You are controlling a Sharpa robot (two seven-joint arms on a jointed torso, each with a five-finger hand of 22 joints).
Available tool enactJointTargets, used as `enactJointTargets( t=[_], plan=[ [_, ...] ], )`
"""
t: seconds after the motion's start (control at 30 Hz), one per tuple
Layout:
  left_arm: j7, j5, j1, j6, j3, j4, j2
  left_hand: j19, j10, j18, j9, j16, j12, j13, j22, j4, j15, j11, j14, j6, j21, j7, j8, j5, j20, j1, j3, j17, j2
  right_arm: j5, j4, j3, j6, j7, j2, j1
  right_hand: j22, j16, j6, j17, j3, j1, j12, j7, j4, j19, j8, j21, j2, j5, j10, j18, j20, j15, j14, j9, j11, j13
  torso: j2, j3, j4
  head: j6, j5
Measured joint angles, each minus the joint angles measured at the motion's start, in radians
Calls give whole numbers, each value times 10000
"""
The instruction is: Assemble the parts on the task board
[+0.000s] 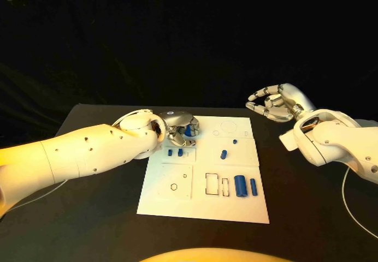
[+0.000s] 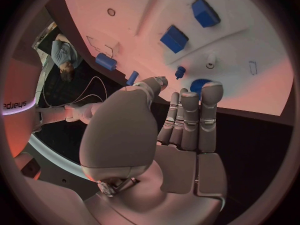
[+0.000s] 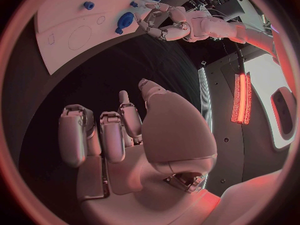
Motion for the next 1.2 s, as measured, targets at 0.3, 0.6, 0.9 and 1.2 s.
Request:
enactJointTargets(
  t=[0.3,0.6,0.9,1.2],
  plan=[
    [-445,-510,-1,692,-4,-266,287,158,253,0,-113,407,-21,-116,456,0,1,-73,248,278,386,-30,-91,0,-18,-3,0,212,3,1,-3,0,0,5,28,-5,-1,0,0,-1,29,0,-57,0,-29,0,0,0,0,0,0,0,0,0,0,1,0,-1,-7,6,3,-14,-13],
    [-627,-681,9,975,8,-396,468,232,683,-157,-222,723,-13,-205,767,-39,-83,-142,476,599,645,-66,-192,0,-20,105,98,391,111,2,4,0,0,10,31,-5,7,0,0,-1,28,0,-57,0,-29,0,0,0,0,0,1,0,0,0,0,1,0,-1,-5,4,5,-21,2],
    [-697,-755,21,1047,18,-467,577,338,1026,-156,-304,1015,-11,-299,1048,-150,-142,-232,676,848,887,-101,-292,-59,-53,197,264,599,203,2,5,0,1,13,45,-6,6,0,0,-1,28,0,-56,0,-28,0,0,0,0,0,1,0,0,0,0,1,0,-1,-5,2,13,-56,-21],
    [-736,-785,29,1096,26,-572,690,483,1447,-154,-382,1343,-130,-447,1425,-377,-183,-285,968,1242,1173,-138,-409,-152,-91,359,545,912,365,3,7,0,2,15,48,-6,5,0,0,7,56,0,-56,0,0,0,0,0,0,0,1,-1,0,0,0,2,0,-2,-4,2,6,-73,-36]
  ],
)
